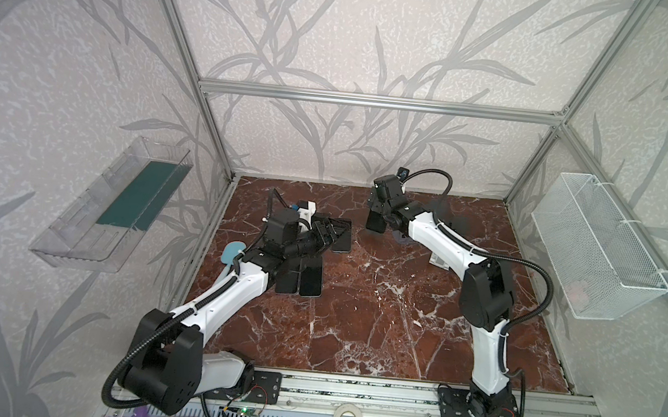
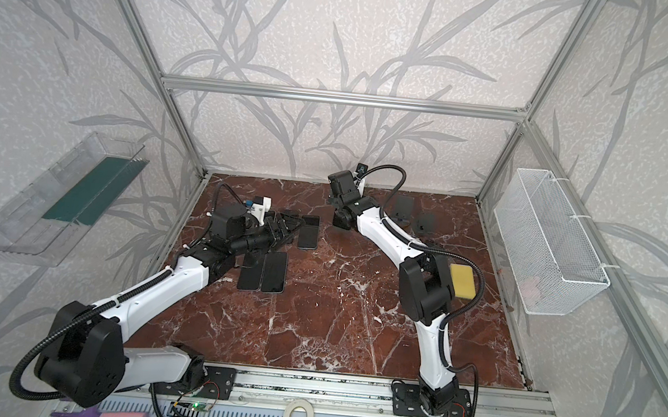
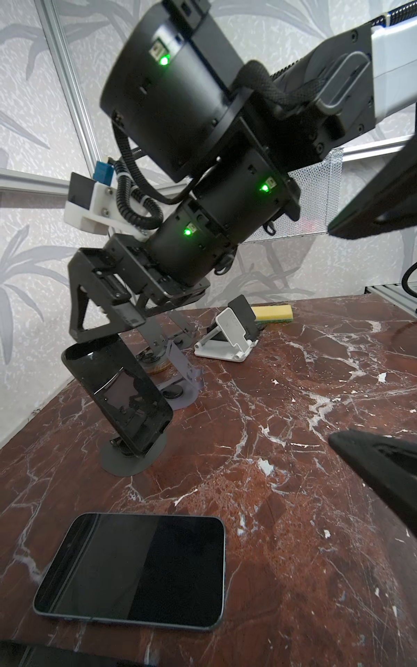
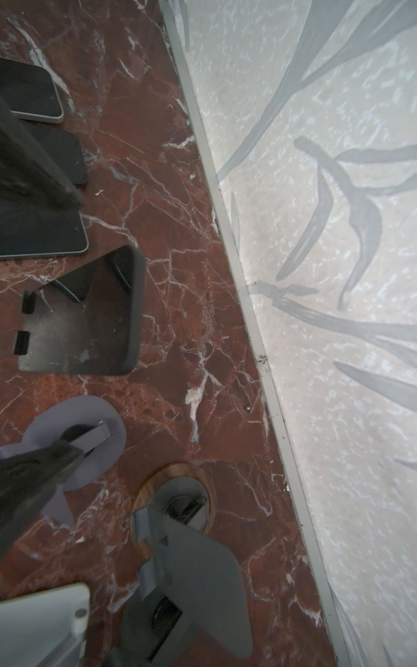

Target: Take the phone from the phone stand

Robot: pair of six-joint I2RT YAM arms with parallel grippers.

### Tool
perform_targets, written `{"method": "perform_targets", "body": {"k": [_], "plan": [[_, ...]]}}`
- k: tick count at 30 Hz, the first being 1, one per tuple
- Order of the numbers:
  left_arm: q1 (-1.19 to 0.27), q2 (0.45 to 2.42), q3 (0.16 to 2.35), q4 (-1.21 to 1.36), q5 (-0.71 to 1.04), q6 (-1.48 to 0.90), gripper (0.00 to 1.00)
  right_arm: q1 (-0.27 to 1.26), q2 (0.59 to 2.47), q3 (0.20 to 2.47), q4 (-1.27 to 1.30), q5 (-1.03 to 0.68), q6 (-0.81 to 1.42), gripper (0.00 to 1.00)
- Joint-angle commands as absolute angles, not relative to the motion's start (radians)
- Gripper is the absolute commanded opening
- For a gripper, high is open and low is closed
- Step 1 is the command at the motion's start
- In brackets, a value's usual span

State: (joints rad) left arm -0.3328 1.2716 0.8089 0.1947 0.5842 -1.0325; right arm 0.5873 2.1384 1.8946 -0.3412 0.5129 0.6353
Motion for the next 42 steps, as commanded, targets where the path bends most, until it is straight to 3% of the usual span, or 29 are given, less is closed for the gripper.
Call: {"method": "perform_targets", "body": {"k": [1, 15, 29, 33, 42], "plan": [[-0.337, 1.238, 0.822, 0.203, 0.578, -1.032, 0.84, 0.589, 2.18, 1.954, -0.398, 0.585, 0.646, 0.99], [-0.337, 1.233, 0.821, 0.207, 0.583, -1.038, 0.84, 0.589, 2.392, 2.284, -0.621, 0.622, 0.63, 0.99], [-0.337, 1.215, 0.819, 0.214, 0.579, -1.043, 0.84, 0.584, 2.36, 2.123, -0.431, 0.612, 0.624, 1.0], [-0.337, 1.219, 0.817, 0.209, 0.58, -1.05, 0.83, 0.581, 2.372, 2.125, -0.433, 0.606, 0.614, 0.95], [-0.336, 1.22, 0.817, 0.211, 0.578, -1.051, 0.83, 0.579, 2.341, 2.054, -0.354, 0.55, 0.584, 0.76]]}}
